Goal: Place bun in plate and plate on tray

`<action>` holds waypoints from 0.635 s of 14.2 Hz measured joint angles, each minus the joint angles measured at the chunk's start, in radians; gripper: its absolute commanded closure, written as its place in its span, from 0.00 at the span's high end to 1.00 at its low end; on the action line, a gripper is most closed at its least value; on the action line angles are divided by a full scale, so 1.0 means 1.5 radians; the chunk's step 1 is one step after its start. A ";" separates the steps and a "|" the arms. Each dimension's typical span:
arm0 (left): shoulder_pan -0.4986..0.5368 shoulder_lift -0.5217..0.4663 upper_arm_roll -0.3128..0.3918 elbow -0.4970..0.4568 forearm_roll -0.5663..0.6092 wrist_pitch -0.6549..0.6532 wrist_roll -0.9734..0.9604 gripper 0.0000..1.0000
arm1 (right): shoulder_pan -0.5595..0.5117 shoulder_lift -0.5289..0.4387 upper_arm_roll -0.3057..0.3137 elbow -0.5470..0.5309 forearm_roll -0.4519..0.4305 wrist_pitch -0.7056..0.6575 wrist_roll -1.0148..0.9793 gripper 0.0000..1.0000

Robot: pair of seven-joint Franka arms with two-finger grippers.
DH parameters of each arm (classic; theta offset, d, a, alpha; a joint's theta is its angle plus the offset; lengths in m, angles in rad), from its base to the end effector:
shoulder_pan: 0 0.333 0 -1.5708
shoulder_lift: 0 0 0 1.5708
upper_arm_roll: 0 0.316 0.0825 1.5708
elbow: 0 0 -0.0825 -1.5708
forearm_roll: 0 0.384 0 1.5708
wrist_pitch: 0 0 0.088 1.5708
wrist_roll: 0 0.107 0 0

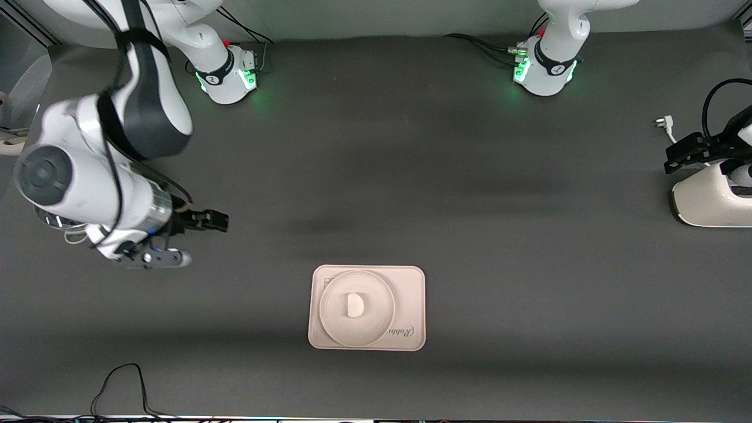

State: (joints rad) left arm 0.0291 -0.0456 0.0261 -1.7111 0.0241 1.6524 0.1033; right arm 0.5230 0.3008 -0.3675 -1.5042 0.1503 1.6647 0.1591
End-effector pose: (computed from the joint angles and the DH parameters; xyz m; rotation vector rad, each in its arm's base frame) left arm 0.5437 0.0327 0.5901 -3.1188 0.0784 0.0232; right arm 0.6199 0.1393 0.4939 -3.1135 0.0281 0.1946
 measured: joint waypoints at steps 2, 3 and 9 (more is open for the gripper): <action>0.000 0.000 0.000 0.000 0.000 -0.005 0.000 1.00 | 0.000 -0.027 -0.018 -0.005 -0.005 -0.021 -0.003 1.00; 0.000 0.000 0.000 0.000 0.000 -0.006 0.000 1.00 | 0.000 -0.040 -0.028 -0.009 -0.010 -0.024 -0.004 1.00; 0.000 0.000 0.000 0.000 0.000 -0.007 0.000 1.00 | -0.159 -0.098 0.076 -0.059 -0.037 -0.025 -0.024 1.00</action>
State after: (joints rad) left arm 0.0291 -0.0453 0.0262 -1.7106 0.0238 1.6425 0.1033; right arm 0.2848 0.1544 -0.2540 -1.5924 0.0949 1.6273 0.1239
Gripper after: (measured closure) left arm 0.000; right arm 0.000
